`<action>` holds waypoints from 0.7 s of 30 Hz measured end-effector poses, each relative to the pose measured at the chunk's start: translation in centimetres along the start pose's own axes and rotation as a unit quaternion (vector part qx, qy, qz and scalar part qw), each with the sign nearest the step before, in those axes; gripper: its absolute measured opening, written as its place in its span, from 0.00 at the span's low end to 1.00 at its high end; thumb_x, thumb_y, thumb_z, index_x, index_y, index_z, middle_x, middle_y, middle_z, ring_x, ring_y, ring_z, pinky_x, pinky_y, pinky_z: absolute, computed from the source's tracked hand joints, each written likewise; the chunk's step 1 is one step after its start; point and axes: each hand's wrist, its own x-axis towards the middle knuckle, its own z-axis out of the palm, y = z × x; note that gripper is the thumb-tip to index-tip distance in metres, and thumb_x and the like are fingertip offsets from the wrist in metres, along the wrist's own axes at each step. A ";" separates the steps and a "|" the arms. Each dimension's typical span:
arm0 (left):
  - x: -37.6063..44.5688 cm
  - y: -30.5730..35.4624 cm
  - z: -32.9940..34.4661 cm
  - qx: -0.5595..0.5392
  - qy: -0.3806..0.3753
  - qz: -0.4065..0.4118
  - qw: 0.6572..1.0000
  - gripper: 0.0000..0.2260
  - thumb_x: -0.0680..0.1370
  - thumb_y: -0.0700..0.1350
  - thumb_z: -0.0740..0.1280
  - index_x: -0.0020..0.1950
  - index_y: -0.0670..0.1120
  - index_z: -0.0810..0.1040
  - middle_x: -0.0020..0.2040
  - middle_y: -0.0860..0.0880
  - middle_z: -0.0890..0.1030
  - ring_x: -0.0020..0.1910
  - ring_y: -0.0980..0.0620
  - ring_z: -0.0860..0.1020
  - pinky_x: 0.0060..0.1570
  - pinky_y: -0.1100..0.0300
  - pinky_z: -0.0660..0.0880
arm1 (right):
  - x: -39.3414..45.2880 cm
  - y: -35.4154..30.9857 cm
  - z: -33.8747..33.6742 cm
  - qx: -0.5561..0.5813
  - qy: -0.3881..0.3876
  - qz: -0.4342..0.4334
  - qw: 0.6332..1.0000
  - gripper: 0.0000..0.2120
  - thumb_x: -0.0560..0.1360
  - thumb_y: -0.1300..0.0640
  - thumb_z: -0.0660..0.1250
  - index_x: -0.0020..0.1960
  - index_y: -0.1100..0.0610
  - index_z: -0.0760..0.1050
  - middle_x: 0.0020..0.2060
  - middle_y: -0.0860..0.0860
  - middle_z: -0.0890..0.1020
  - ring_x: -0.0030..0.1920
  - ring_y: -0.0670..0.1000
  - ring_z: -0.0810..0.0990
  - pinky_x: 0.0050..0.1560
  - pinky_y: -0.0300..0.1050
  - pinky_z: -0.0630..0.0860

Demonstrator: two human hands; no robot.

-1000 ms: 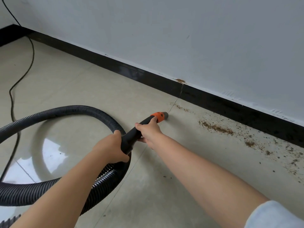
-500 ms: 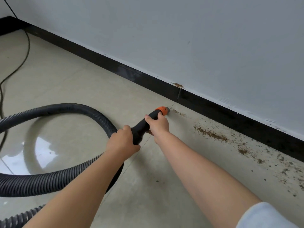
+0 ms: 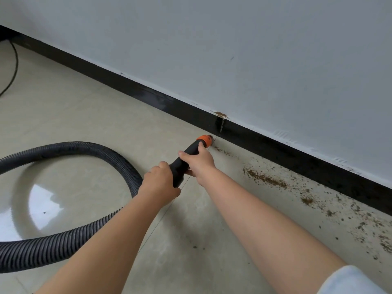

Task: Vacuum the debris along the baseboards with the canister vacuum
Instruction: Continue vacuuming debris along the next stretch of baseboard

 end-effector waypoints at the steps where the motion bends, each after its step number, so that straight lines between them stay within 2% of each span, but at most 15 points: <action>1: 0.3 0.2 0.1 -0.001 -0.003 0.001 1.000 0.22 0.74 0.48 0.69 0.60 0.40 0.64 0.58 0.42 0.72 0.56 0.43 0.73 0.46 0.59 0.69 | 0.3 0.0 -0.1 0.005 -0.001 0.002 1.000 0.41 0.73 0.54 0.70 0.77 0.49 0.49 0.71 0.54 0.65 0.64 0.59 0.72 0.57 0.56 0.77; 6: 1.1 1.4 0.5 -0.007 -0.001 0.009 1.000 0.22 0.74 0.48 0.69 0.59 0.39 0.64 0.58 0.42 0.72 0.56 0.43 0.73 0.49 0.58 0.70 | 1.6 -0.4 -1.4 0.020 -0.008 -0.001 1.000 0.40 0.74 0.57 0.69 0.77 0.49 0.48 0.71 0.54 0.65 0.65 0.59 0.72 0.58 0.56 0.76; 11: 1.2 1.4 0.9 -0.008 0.000 0.011 1.000 0.22 0.73 0.47 0.69 0.58 0.39 0.64 0.57 0.42 0.72 0.55 0.43 0.73 0.46 0.58 0.68 | 1.7 -0.3 -1.7 0.009 -0.008 0.002 1.000 0.40 0.74 0.57 0.69 0.77 0.48 0.48 0.70 0.54 0.65 0.64 0.59 0.72 0.58 0.56 0.77; 15: 0.3 0.6 0.7 0.017 -0.005 0.000 1.000 0.22 0.73 0.48 0.70 0.58 0.39 0.63 0.56 0.42 0.72 0.55 0.41 0.74 0.44 0.58 0.68 | 0.8 -0.1 -1.2 0.047 -0.028 0.031 0.998 0.44 0.72 0.59 0.71 0.77 0.47 0.46 0.71 0.54 0.64 0.63 0.59 0.73 0.55 0.56 0.78; 21: -1.2 -1.6 -0.3 0.010 -0.049 0.005 0.999 0.20 0.73 0.47 0.70 0.50 0.42 0.60 0.48 0.46 0.70 0.49 0.44 0.75 0.40 0.57 0.70 | -1.1 0.6 0.6 0.032 -0.014 0.039 0.999 0.45 0.71 0.59 0.72 0.77 0.48 0.45 0.71 0.55 0.64 0.64 0.60 0.72 0.55 0.57 0.78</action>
